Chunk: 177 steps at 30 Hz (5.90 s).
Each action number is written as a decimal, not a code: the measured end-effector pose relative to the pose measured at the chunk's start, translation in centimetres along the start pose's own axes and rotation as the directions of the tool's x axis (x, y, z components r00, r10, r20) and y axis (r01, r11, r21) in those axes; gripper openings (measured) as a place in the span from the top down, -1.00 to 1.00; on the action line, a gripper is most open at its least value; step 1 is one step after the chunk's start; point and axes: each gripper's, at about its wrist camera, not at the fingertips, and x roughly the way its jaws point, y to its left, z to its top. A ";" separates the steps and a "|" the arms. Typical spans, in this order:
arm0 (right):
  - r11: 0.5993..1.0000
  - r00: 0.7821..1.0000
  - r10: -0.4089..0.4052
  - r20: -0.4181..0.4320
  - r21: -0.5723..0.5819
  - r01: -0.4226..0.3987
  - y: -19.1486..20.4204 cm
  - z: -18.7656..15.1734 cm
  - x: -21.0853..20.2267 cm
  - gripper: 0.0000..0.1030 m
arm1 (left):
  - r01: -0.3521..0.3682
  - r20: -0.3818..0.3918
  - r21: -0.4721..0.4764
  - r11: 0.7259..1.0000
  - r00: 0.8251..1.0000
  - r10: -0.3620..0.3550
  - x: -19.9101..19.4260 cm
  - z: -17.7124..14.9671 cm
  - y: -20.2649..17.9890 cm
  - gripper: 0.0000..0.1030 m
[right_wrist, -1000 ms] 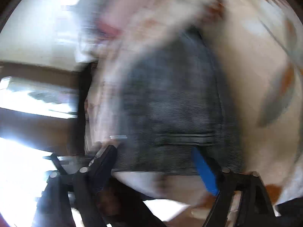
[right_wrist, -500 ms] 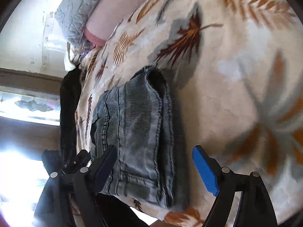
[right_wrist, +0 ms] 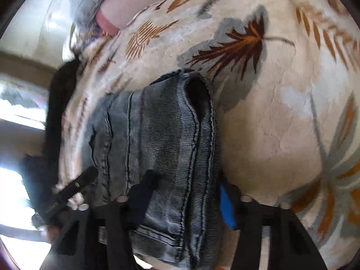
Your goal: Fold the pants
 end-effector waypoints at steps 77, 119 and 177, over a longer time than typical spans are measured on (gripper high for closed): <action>0.899 0.885 -0.221 0.409 -0.267 0.348 9.6 -3.2 -7.1 -0.92 | -0.410 0.325 0.072 0.909 0.871 0.367 -6.6 -0.2 -5.0 -0.63; 0.932 0.939 -0.285 0.192 -0.174 0.318 6.0 15.6 4.3 0.58 | -0.193 0.201 0.069 0.979 0.964 0.176 0.6 3.1 0.5 -0.69; 0.865 0.849 -0.247 0.467 -0.289 0.411 8.2 -7.0 -7.3 -1.00 | -0.402 0.339 0.083 0.912 0.872 0.354 -6.5 -3.3 -5.6 -0.73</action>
